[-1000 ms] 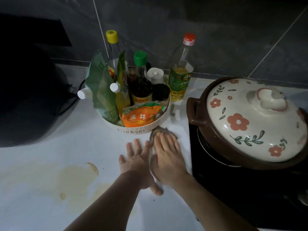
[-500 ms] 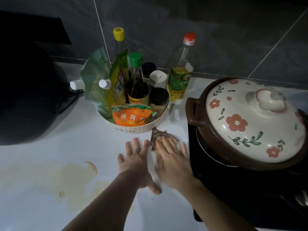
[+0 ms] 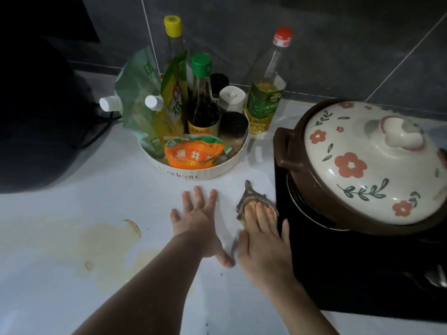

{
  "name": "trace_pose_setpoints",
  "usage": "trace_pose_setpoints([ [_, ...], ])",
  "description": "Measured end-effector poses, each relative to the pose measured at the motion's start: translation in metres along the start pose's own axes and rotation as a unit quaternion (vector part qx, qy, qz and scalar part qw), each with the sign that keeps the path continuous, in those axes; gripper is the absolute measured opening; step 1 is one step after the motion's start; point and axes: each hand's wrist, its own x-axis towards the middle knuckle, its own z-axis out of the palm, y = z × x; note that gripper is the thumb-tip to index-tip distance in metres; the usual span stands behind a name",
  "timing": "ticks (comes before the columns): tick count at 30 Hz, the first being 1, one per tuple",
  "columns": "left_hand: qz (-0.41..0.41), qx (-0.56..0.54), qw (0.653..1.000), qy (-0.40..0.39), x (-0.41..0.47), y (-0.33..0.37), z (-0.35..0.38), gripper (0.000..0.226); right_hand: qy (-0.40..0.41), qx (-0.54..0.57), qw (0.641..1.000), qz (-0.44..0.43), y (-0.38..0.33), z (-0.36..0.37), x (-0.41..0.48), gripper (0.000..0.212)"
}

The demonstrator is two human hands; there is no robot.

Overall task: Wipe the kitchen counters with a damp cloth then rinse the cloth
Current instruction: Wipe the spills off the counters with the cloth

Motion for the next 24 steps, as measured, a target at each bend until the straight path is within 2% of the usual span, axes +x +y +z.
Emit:
trace_pose_setpoints([
  [3,0.001,-0.004,1.0,-0.003,-0.001,0.001,-0.001,0.167,0.008,-0.003,1.0,-0.02,0.008,-0.004,0.041,0.066],
  [6,-0.002,-0.008,1.0,-0.005,-0.001,0.001,-0.002,0.167,-0.006,0.006,1.0,0.006,0.01,-0.009,0.097,0.063],
  [8,-0.003,-0.009,1.0,-0.007,0.0,0.002,-0.004,0.168,0.007,0.01,1.0,0.02,0.01,-0.002,0.077,0.066],
  [11,-0.004,-0.005,1.0,-0.006,0.0,0.002,-0.002,0.17,0.032,0.021,0.999,0.015,0.005,0.01,-0.027,0.067],
  [14,-0.002,-0.006,1.0,-0.002,0.0,0.001,-0.002,0.169,0.011,0.004,1.0,0.004,0.006,0.014,-0.09,0.067],
  [20,-0.006,0.0,1.0,-0.014,-0.001,0.004,-0.006,0.168,-0.011,0.005,1.0,0.007,0.007,-0.006,0.039,0.064],
  [22,-0.009,0.002,1.0,-0.016,-0.002,0.004,-0.006,0.168,-0.016,0.001,1.0,0.013,0.008,-0.006,0.045,0.066],
  [24,-0.008,0.003,1.0,-0.018,-0.004,0.004,-0.007,0.168,-0.007,0.001,1.0,0.012,0.008,0.003,0.003,0.068],
])
